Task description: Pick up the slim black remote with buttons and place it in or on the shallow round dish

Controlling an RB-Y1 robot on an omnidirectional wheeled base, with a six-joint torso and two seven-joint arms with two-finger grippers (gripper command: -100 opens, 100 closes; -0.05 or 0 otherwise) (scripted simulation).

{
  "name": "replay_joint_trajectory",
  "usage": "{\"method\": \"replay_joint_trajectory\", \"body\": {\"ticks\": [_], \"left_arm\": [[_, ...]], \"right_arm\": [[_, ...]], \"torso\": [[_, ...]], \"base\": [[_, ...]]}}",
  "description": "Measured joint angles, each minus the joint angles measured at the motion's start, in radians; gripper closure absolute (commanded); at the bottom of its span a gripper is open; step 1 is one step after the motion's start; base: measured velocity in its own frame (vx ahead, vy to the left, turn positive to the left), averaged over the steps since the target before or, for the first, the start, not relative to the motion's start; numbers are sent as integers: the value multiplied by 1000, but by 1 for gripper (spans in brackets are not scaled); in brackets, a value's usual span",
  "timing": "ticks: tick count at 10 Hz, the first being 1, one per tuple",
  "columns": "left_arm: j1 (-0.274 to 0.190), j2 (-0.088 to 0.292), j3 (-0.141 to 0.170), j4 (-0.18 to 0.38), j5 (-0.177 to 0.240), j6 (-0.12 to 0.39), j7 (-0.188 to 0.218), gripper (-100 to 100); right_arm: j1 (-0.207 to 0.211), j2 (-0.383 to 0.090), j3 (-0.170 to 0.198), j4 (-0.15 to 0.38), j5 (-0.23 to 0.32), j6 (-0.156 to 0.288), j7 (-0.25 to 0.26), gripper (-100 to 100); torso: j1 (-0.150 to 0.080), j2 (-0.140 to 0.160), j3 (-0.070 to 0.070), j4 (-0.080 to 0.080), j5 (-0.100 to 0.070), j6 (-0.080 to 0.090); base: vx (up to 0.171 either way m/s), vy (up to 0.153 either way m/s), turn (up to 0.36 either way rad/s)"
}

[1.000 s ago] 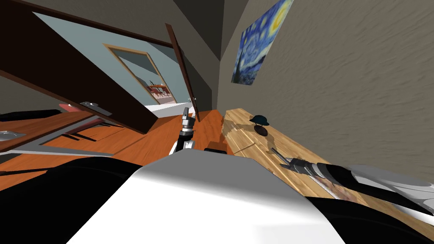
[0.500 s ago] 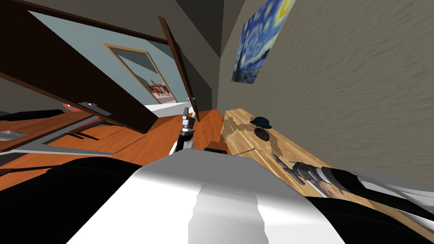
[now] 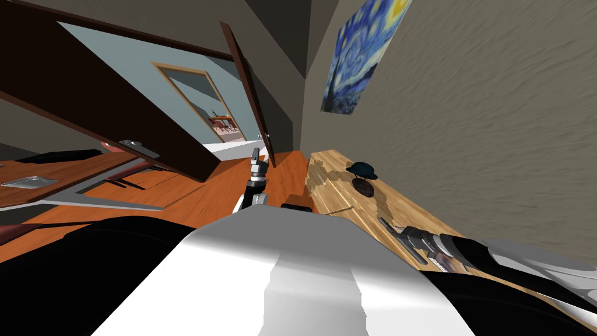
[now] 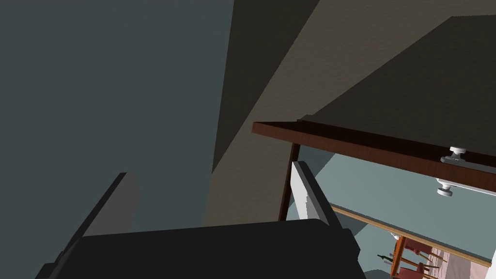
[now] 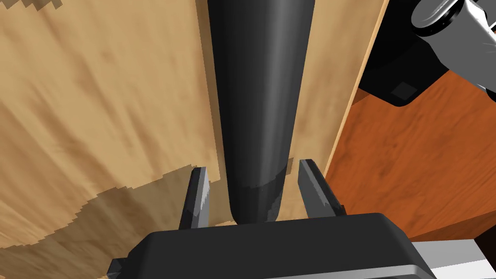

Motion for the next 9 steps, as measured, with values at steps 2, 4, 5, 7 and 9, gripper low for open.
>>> {"method": "replay_joint_trajectory", "body": {"ticks": [2, 4, 5, 7, 9], "left_arm": [[0, 0, 0, 0, 0, 0, 0, 0], [0, 0, 0, 0, 0, 0, 0, 0], [0, 0, 0, 0, 0, 0, 0, 0], [0, 0, 0, 0, 0, 0, 0, 0], [0, 0, 0, 0, 0, 0, 0, 0]], "right_arm": [[0, 0, 0, 0, 0, -1, -1, 100], [0, 0, 0, 0, 0, -1, -1, 0], [0, 0, 0, 0, 0, -1, -1, 100], [-2, -22, -5, -5, -5, -11, -5, 100], [18, -47, -17, -20, -24, -12, -6, 0]], "torso": [[-1, 0, 0, 0, 0, 0], [-1, 0, 0, 0, 0, 0], [-1, 0, 0, 0, 0, 0], [-1, 2, 1, 1, 0, 1], [0, 2, 1, 1, 0, 0]], "base": [[0, 0, 0], [0, 0, 0], [-14, 3, -76], [-26, 0, -78], [-6, 0, -5]]}}
